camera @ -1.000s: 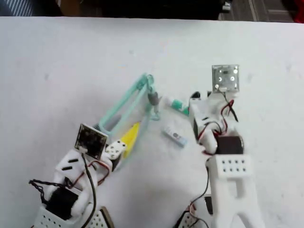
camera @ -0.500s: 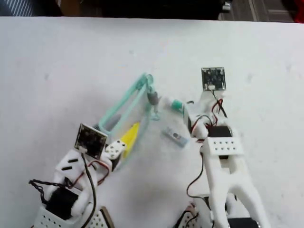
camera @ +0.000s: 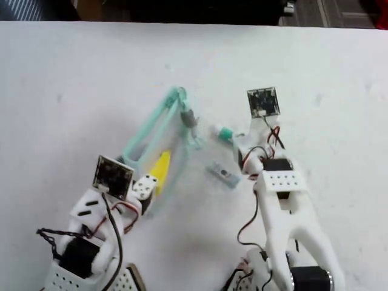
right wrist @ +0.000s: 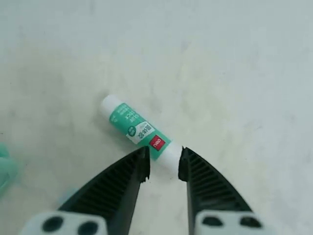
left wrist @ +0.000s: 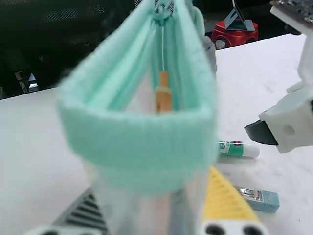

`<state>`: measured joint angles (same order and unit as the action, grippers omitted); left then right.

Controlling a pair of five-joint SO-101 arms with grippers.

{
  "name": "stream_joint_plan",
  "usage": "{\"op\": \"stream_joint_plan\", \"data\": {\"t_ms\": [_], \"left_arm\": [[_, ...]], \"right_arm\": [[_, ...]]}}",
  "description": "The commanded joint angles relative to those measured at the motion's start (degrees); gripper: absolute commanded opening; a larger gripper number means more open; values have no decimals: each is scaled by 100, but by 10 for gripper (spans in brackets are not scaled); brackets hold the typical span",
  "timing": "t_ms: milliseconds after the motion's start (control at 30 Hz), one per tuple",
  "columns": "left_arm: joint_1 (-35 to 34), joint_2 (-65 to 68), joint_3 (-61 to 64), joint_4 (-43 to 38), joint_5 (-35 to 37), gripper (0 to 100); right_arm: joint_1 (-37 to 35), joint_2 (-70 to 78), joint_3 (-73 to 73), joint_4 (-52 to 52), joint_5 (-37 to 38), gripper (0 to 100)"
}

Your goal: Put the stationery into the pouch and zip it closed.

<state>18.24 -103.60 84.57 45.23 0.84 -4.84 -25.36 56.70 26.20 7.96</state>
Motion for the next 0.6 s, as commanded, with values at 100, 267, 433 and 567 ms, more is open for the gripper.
{"op": "stream_joint_plan", "data": {"t_ms": [100,267,433,567], "left_arm": [[-92,-84,-79,-229,-35,152],[-92,-84,-70,-229,-18,152],[-92,-84,-70,-229,-18,153],[-92,-84,-70,-229,-18,154]], "right_arm": [[-558,567,-598,435,976,98],[-708,1481,-1134,549,1055,101],[-453,2062,-1767,523,1064,102],[-409,1982,-1881,576,1108,102]]}}
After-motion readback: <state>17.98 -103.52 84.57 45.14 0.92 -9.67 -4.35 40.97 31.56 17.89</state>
